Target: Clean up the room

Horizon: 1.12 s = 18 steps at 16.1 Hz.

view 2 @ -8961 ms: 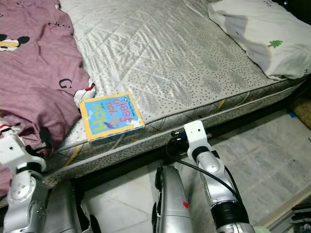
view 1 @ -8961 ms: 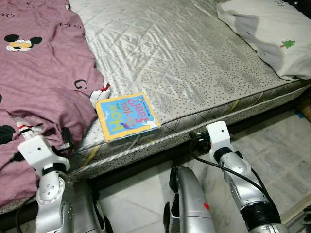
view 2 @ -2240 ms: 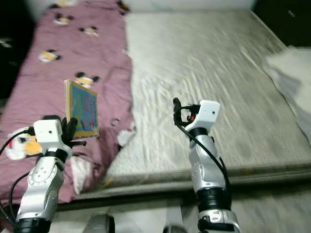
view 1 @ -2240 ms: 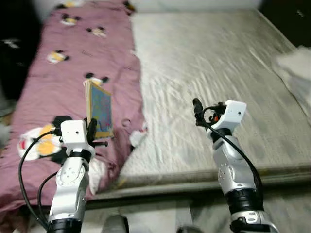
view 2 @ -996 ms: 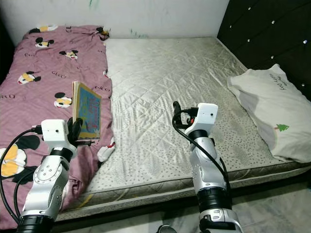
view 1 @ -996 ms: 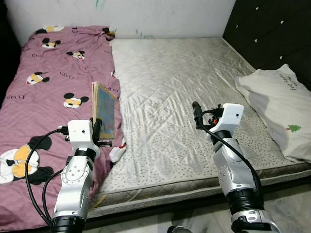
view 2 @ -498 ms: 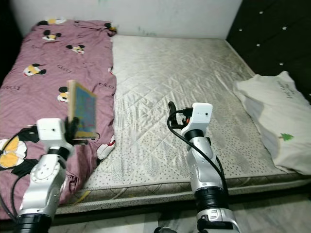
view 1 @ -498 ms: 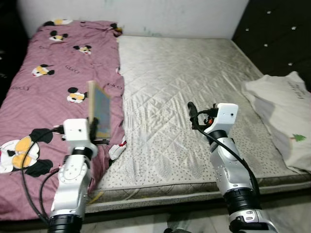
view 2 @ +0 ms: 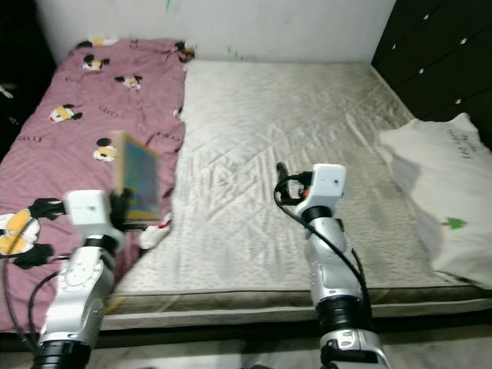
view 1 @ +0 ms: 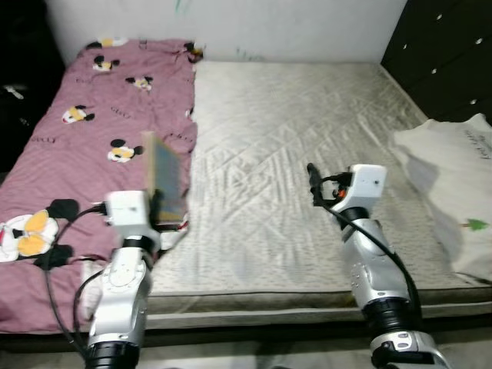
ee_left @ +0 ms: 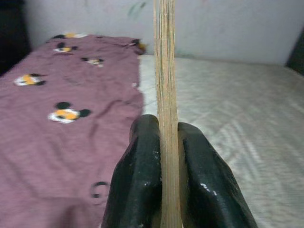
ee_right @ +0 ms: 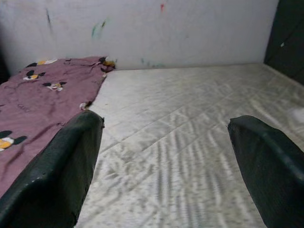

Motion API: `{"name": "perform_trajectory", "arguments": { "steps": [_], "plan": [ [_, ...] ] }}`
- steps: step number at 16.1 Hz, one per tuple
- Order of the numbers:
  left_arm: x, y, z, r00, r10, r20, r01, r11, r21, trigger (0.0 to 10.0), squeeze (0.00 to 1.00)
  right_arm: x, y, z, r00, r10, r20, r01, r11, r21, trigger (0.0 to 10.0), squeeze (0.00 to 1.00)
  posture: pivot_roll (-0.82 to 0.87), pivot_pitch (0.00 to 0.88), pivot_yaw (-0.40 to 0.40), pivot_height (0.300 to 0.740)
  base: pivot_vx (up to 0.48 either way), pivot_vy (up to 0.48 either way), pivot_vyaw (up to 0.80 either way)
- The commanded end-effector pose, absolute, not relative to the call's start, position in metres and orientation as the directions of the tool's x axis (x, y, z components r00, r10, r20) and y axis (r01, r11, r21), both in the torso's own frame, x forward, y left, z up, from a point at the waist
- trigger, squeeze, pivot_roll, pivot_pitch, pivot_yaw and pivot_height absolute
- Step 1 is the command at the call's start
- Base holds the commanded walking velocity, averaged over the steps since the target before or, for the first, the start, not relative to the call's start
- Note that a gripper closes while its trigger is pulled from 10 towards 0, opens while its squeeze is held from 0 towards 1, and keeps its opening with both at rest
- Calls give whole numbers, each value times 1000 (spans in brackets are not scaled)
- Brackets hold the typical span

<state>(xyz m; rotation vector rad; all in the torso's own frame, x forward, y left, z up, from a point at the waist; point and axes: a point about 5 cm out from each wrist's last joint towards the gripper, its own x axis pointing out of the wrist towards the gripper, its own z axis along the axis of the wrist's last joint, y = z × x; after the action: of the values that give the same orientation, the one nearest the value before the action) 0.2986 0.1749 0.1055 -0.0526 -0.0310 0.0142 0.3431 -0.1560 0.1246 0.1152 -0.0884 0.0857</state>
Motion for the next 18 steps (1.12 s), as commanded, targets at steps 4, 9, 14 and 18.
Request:
{"name": "perform_trajectory", "arguments": {
  "steps": [4, 9, 14, 18],
  "plan": [
    [300, 178, 111, 998, 29, 61, -26, 998, -51, 10000, 0, 345, -154, 126, 992, 80, 95, -91, 989, 120, 10000, 0, -32, 73, -46, 740, 0, -382, 0],
    [300, 177, 110, 998, 27, 55, -24, 998, -59, 10000, 0, 344, -156, 125, 993, 79, 89, -90, 989, 116, 10000, 0, -35, 72, -49, 740, 0, -386, -100],
    [300, 176, 109, 998, 30, 56, -27, 998, -58, 10000, 0, 344, -156, 124, 993, 83, 86, -93, 990, 109, 10000, 0, -37, 72, -51, 740, 0, -335, 0],
    [298, 173, 112, 995, -6, 97, 17, 994, -107, 10000, 0, 344, -156, 123, 993, 84, 84, -93, 990, 103, 10000, 0, -38, 70, -50, 740, 0, 0, 0]
  ]
}}
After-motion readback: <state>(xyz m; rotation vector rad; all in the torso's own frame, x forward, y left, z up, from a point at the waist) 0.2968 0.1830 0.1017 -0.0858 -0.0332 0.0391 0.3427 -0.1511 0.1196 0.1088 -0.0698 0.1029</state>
